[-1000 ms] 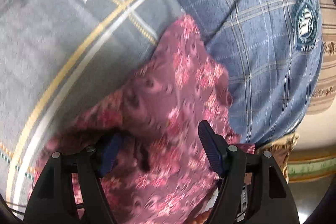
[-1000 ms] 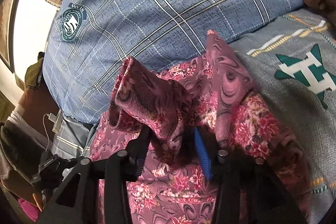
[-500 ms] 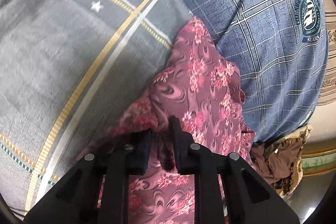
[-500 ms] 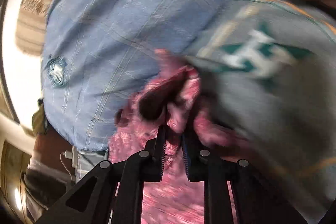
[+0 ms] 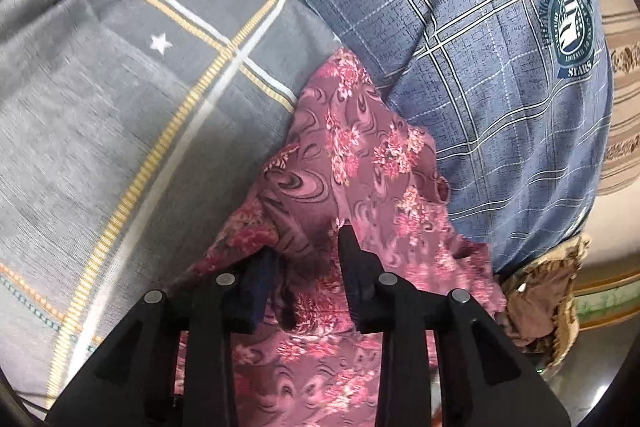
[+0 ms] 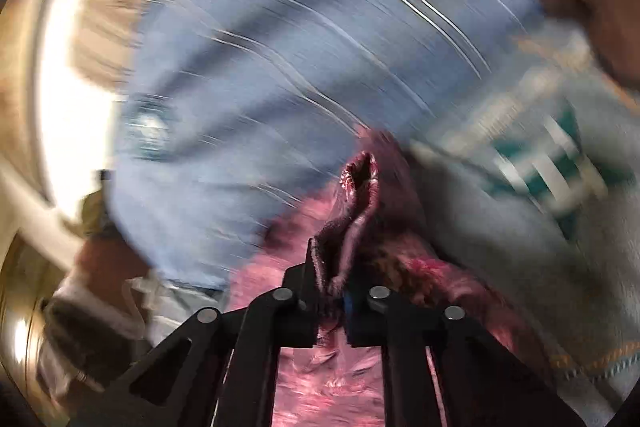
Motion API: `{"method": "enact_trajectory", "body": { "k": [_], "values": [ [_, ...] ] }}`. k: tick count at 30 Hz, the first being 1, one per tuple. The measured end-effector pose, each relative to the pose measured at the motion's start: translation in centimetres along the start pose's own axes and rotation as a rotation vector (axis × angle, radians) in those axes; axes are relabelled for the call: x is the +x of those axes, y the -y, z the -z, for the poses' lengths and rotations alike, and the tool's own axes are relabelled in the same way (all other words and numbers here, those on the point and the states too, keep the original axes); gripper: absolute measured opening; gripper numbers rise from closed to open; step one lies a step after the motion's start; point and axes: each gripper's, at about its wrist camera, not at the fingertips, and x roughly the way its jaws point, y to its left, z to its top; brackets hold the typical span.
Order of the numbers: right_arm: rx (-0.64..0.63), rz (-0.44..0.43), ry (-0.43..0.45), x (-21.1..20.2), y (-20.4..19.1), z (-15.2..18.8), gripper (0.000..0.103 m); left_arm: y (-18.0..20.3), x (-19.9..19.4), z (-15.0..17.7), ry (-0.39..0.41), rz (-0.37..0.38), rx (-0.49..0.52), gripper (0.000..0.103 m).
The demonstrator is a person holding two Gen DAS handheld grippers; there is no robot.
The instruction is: Fold small clothes
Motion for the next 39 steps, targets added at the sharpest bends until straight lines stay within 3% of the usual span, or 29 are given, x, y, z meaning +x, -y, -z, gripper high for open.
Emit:
{"method": "enact_trajectory", "body": {
  "k": [2, 3, 5, 7, 9, 11, 14, 17, 19, 20, 25, 28, 33, 39],
  "values": [
    [0.013, 0.020, -0.045, 0.6, 1.2, 0.0, 0.010, -0.6, 0.6, 0.0, -0.011, -0.034, -0.004, 0.028],
    [0.050, 0.047, -0.122, 1.8, 2.7, 0.4, 0.012, -0.9, 0.9, 0.1, -0.019, -0.048, -0.009, 0.028],
    [0.099, 0.176, -0.201, 2.9, 5.3, 1.6, 0.013, -1.4, 0.9, 0.3, -0.015, -0.045, -0.003, 0.027],
    [0.126, 0.113, -0.168, 1.5, 6.8, 2.6, 0.009, -1.6, 0.4, 0.5, -0.016, -0.038, -0.003, 0.027],
    [0.143, 0.104, -0.143, 0.4, 6.7, 2.6, 0.016, -1.6, -0.3, 0.7, -0.020, -0.010, -0.007, 0.027],
    [0.093, 0.111, -0.086, -0.6, 5.8, 2.4, 0.019, -1.0, -1.0, 1.1, -0.005, 0.036, 0.019, 0.028],
    [-0.039, 0.116, -0.012, -1.5, 3.8, 2.1, 0.019, 0.3, -0.9, 1.8, 0.011, -0.007, 0.089, 0.040],
    [-0.091, 0.152, -0.053, -0.3, 3.2, 2.3, 0.019, 0.6, 0.5, 2.1, -0.041, -0.090, 0.122, 0.040],
    [-0.134, 0.245, -0.096, 0.9, 3.7, 3.1, 0.019, 0.5, 1.1, 2.3, -0.043, -0.127, 0.138, 0.040],
    [-0.139, 0.267, -0.114, 1.2, 4.3, 3.4, 0.013, 0.7, 0.9, 2.5, -0.028, -0.139, 0.164, 0.040],
    [-0.188, 0.281, -0.116, 1.3, 4.2, 3.4, 0.011, 1.6, 1.1, 2.7, -0.035, -0.199, 0.223, 0.040],
    [-0.164, 0.280, -0.142, 0.4, 3.8, 3.2, 0.018, 1.6, 0.3, 3.0, -0.055, -0.215, 0.238, 0.040],
    [-0.176, 0.283, -0.142, -2.4, 3.0, 4.1, 0.043, 0.0, -2.4, 4.4, -0.086, -0.230, 0.279, 0.051],
    [-0.215, 0.299, -0.199, -6.3, 3.4, 6.4, 0.044, -2.1, -4.8, 7.3, -0.186, -0.261, 0.368, 0.053]
  ]
}}
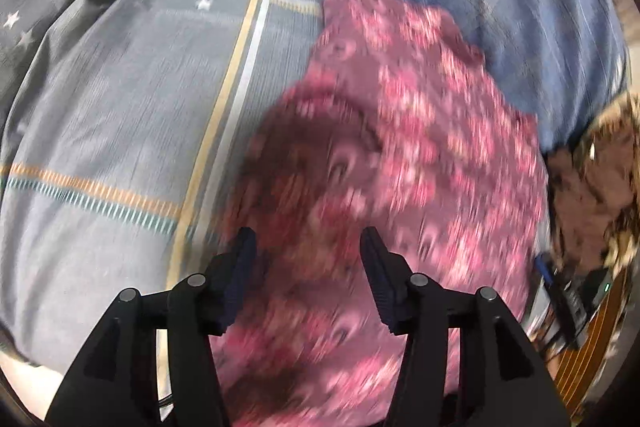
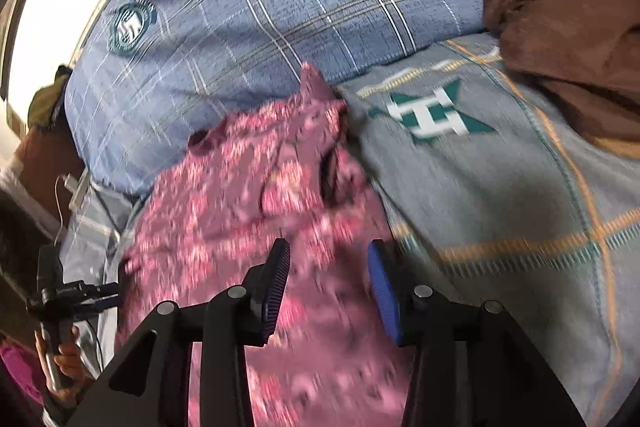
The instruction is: Fold small clothes
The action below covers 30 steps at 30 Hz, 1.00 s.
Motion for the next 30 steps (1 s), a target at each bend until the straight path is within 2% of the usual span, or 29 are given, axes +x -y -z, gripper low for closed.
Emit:
{"method": "enact_trajectory", "body": {
  "k": [6, 14, 18, 22, 27, 30],
  "values": [
    [-0.003, -0.019, -0.071, -3.1, 1.2, 3.9, 0.048, -1.8, -1.2, 5.2, -0.097, 0.049, 0.053, 0.056],
    [-0.023, 0.000, -0.175, -6.6, 2.9, 8.9, 0.054, -3.5, -1.4, 11.6, -0.182, 0.101, 0.050, 0.059],
    [-0.068, -0.011, -0.252, -6.7, 2.6, 11.4, 0.054, -2.8, -1.2, 13.6, -0.207, 0.074, 0.081, 0.059],
    [-0.149, -0.027, -0.320, -6.2, 1.3, 13.5, 0.054, -2.8, -1.0, 15.3, -0.243, 0.053, 0.091, 0.064],
    [-0.204, -0.015, -0.350, -5.7, 0.6, 14.4, 0.054, -3.4, 0.4, 17.4, -0.316, -0.016, 0.106, 0.065],
    [-0.191, -0.015, -0.359, -5.8, 0.8, 14.3, 0.052, -3.1, 0.2, 18.0, -0.301, -0.032, 0.141, 0.065]
  ]
}}
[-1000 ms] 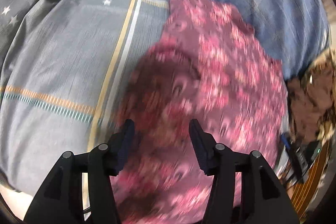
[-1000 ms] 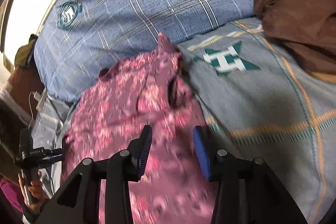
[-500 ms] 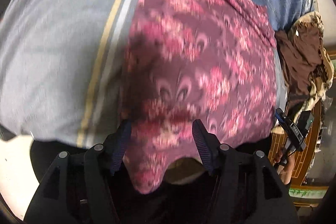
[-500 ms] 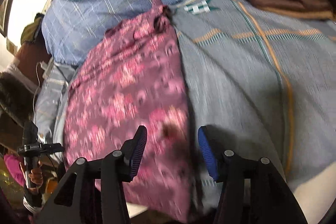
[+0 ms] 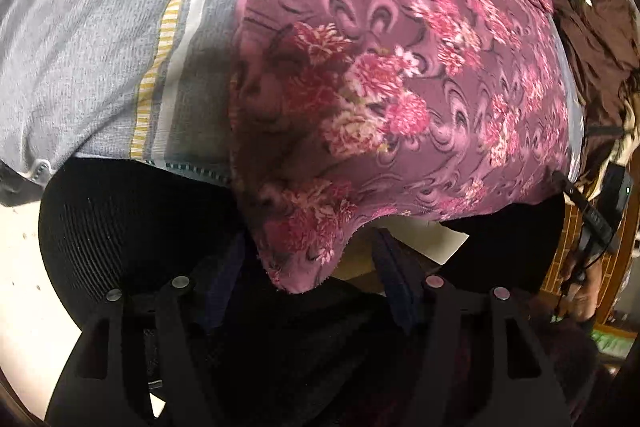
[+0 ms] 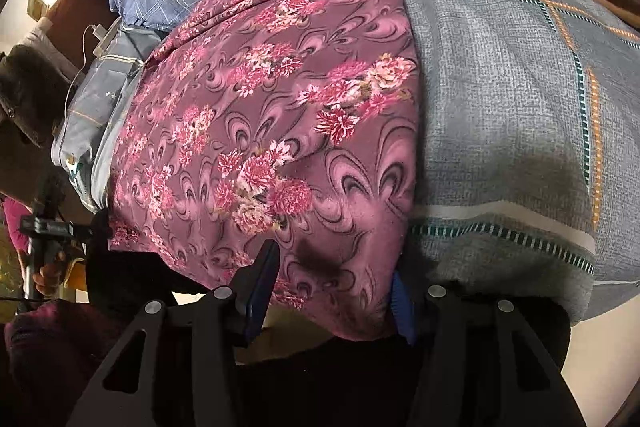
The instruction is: Fold small clothes
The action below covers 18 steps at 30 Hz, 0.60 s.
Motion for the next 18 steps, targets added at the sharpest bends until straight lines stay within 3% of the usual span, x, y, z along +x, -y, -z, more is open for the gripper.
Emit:
{"method": "enact_trajectory", "body": {
  "k": [7, 9, 10, 11, 12, 14, 18],
  "values": [
    [-0.040, 0.027, -0.014, 0.0, -0.3, 0.3, 0.053, 1.9, 1.9, -0.4, 0.007, -0.088, 0.098, 0.065],
    [-0.064, 0.053, -0.010, 0.1, -0.5, 0.4, 0.043, 1.9, 2.1, -0.4, 0.018, -0.087, 0.110, 0.048],
    [-0.075, 0.067, -0.006, 0.0, -0.5, 0.4, 0.035, 1.8, 2.3, -0.4, 0.006, -0.057, 0.105, 0.017],
    [-0.083, 0.078, -0.004, -0.1, -0.5, 0.5, 0.013, 1.3, 2.6, -0.5, -0.017, -0.014, 0.081, 0.009],
    [-0.083, 0.078, -0.006, -0.2, -0.3, 0.5, 0.005, 0.8, 2.6, -0.4, -0.020, 0.028, 0.049, 0.009],
    [-0.067, 0.050, 0.005, -0.7, 0.0, 0.6, 0.005, 0.4, 2.2, -0.1, 0.004, 0.049, 0.036, 0.006],
    [-0.008, -0.054, 0.037, -2.6, 0.2, 0.3, 0.005, 0.6, -0.4, 0.9, 0.050, 0.173, 0.039, 0.004]
  ]
}}
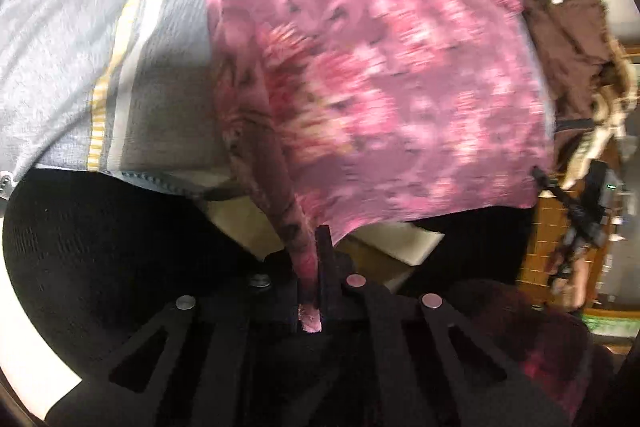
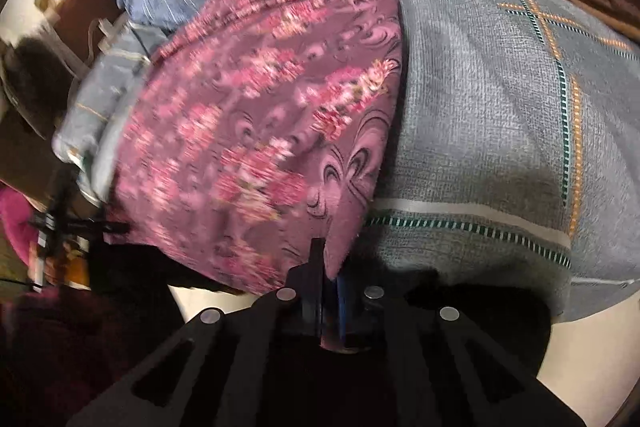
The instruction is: Fold small clothes
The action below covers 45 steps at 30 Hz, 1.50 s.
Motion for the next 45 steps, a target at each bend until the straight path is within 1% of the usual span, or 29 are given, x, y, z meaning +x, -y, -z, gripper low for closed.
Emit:
{"method": "enact_trajectory", "body": {
  "k": [2, 5, 6, 7, 10, 15, 19, 21, 25, 26, 27, 28, 31, 32, 33, 35, 37, 38, 40, 41, 42, 43, 44, 45],
  "values": [
    [0.027, -0.046, 0.013, -1.0, -0.1, -0.5, 0.005, 0.9, -2.5, -0.1, 0.062, 0.072, 0.025, 0.004],
    [0.052, -0.112, 0.035, -2.5, -0.1, -1.3, 0.004, 2.7, -5.5, -0.8, 0.153, 0.127, 0.063, 0.004],
    [0.037, -0.102, 0.045, -3.1, -0.5, -1.6, 0.004, 3.0, -6.2, -1.0, 0.172, 0.136, 0.067, 0.004],
    [0.018, -0.094, 0.053, -3.6, -0.8, -1.9, 0.004, 3.1, -6.6, -1.3, 0.186, 0.146, 0.068, 0.004],
    [0.021, -0.130, 0.071, -4.2, -1.4, -2.6, 0.004, 2.8, -7.3, -2.6, 0.215, 0.188, 0.046, 0.004],
    [0.088, -0.282, 0.129, -4.3, -1.6, -4.3, 0.004, 2.5, -8.2, -5.3, 0.286, 0.277, -0.009, 0.004],
    [0.154, -0.404, 0.221, -4.0, -1.1, -7.8, 0.004, 2.4, -10.0, -8.9, 0.364, 0.299, -0.033, 0.005],
    [0.195, -0.460, 0.283, -3.7, -0.6, -10.3, 0.004, 2.5, -10.8, -11.4, 0.408, 0.285, -0.043, 0.005],
    [0.266, -0.506, 0.373, -2.5, 0.9, -15.6, 0.004, 1.7, -12.0, -16.8, 0.475, 0.264, -0.079, 0.005],
    [0.290, -0.518, 0.386, -2.0, 1.4, -17.0, 0.004, 1.3, -12.2, -18.8, 0.497, 0.252, -0.097, 0.005],
    [0.322, -0.523, 0.403, -1.2, 2.0, -18.8, 0.004, 1.1, -12.3, -20.1, 0.509, 0.241, -0.110, 0.005],
    [0.341, -0.524, 0.410, -0.5, 2.4, -20.1, 0.004, 0.7, -12.3, -22.1, 0.521, 0.227, -0.126, 0.005],
    [0.402, -0.489, 0.417, 2.2, 4.0, -24.2, 0.004, -0.3, -11.2, -26.5, 0.518, 0.193, -0.180, 0.005],
    [0.417, -0.466, 0.412, 3.1, 4.5, -25.2, 0.004, -0.9, -10.2, -28.3, 0.505, 0.165, -0.212, 0.005],
    [0.442, -0.432, 0.397, 4.5, 5.2, -26.4, 0.004, -1.5, -9.3, -29.5, 0.485, 0.150, -0.238, 0.005],
    [0.483, -0.383, 0.361, 6.9, 6.2, -27.6, 0.004, -3.0, -7.0, -31.6, 0.435, 0.125, -0.290, 0.005],
    [0.511, -0.322, 0.330, 9.0, 7.0, -28.4, 0.004, -4.2, -5.3, -32.7, 0.395, 0.131, -0.338, 0.005],
    [0.523, -0.306, 0.324, 9.6, 7.2, -28.4, 0.006, -4.9, -4.5, -32.9, 0.372, 0.149, -0.367, 0.005],
    [0.549, -0.305, 0.318, 9.9, 7.6, -28.3, 0.007, -5.2, -4.3, -32.7, 0.365, 0.178, -0.367, 0.005],
    [0.546, -0.317, 0.324, 9.7, 7.6, -28.3, 0.009, -5.0, -4.7, -32.5, 0.372, 0.184, -0.344, 0.006],
    [0.522, -0.326, 0.329, 9.1, 7.3, -28.3, 0.016, -4.8, -5.0, -32.3, 0.376, 0.192, -0.326, 0.009],
    [0.498, -0.328, 0.332, 8.6, 6.9, -28.1, 0.022, -4.5, -5.3, -32.2, 0.379, 0.197, -0.309, 0.020],
    [0.479, -0.335, 0.329, 8.1, 6.6, -27.8, 0.039, -4.1, -5.7, -32.2, 0.382, 0.196, -0.293, 0.036],
    [0.459, -0.347, 0.319, 7.7, 6.1, -27.6, 0.052, -4.0, -5.8, -32.3, 0.387, 0.191, -0.286, 0.043]
  ]
}}
